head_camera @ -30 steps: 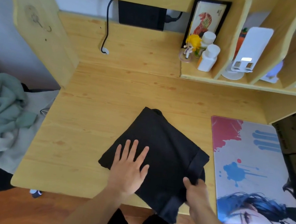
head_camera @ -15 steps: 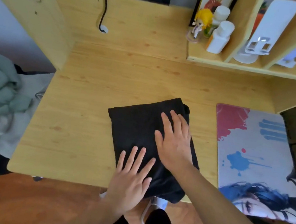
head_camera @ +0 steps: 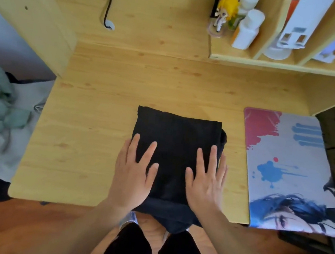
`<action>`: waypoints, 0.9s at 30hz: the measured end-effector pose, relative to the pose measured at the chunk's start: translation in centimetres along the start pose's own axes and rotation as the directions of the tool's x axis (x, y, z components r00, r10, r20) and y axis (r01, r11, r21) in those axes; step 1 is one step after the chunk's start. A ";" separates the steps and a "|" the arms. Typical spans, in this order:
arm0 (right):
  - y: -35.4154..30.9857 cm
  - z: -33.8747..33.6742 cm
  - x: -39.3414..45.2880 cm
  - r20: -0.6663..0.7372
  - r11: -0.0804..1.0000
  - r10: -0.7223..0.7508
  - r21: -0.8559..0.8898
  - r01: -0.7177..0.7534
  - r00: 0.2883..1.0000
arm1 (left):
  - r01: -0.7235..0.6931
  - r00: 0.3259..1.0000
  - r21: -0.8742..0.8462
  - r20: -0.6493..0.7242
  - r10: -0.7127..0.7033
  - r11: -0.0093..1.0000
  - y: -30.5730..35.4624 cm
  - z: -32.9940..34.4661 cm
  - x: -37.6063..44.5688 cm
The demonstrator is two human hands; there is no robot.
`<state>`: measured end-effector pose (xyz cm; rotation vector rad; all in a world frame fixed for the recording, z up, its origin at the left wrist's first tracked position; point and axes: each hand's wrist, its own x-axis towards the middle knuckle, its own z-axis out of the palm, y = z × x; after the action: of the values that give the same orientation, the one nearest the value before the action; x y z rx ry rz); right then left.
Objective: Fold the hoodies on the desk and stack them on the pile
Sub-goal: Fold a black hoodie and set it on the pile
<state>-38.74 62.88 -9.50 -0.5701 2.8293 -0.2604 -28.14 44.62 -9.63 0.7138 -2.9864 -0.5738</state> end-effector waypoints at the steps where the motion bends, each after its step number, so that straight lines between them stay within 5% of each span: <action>1: -0.1 0.5 -0.1 -0.023 0.999 -0.032 -0.003 0.032 0.999 | 0.115 0.993 -0.038 0.025 -0.114 0.993 0.6 0.7 0.4; 3: 0.8 1.9 -0.1 0.027 0.996 -0.050 -0.070 0.052 0.998 | 0.220 0.971 0.020 0.092 -0.221 0.975 1.3 2.6 0.7; 10: 3.0 1.2 0.4 0.168 0.999 0.042 -0.023 -0.039 0.985 | 0.056 0.983 0.135 0.168 -0.079 0.989 -0.6 3.0 1.5; 13: 2.6 0.1 -1.9 0.156 0.911 0.277 0.272 -0.310 0.948 | 0.211 0.970 -0.124 0.152 -0.191 0.970 -1.1 1.4 0.6; 15: 2.0 -0.1 -3.6 0.172 0.809 0.415 0.380 -0.449 0.893 | 0.465 0.885 -0.416 0.245 -0.396 0.782 -0.9 0.5 0.1; 17: 1.0 0.3 -4.5 0.214 0.742 0.486 0.412 -0.529 0.847 | 0.635 0.772 -0.521 0.389 -0.503 0.570 -1.2 -0.4 0.6; 23: 1.3 -1.8 -3.4 0.492 0.215 0.551 0.697 -0.684 0.674 | 0.812 0.584 -0.530 0.745 -0.323 0.246 -2.1 -3.2 2.4; 24: 1.6 -2.1 -4.0 0.517 0.127 0.555 0.721 -0.681 0.652 | 0.810 0.586 -0.536 0.743 -0.323 0.239 -2.0 -3.3 2.4; 27: 2.2 -0.7 -7.4 0.527 0.091 0.596 0.704 -0.704 0.605 | 0.664 0.744 -0.534 0.542 -0.392 0.523 -1.2 -2.8 1.7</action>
<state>-33.07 67.88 -7.83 0.9143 2.0071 -1.3294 -28.83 41.94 -7.51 1.5645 -2.3344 -1.9361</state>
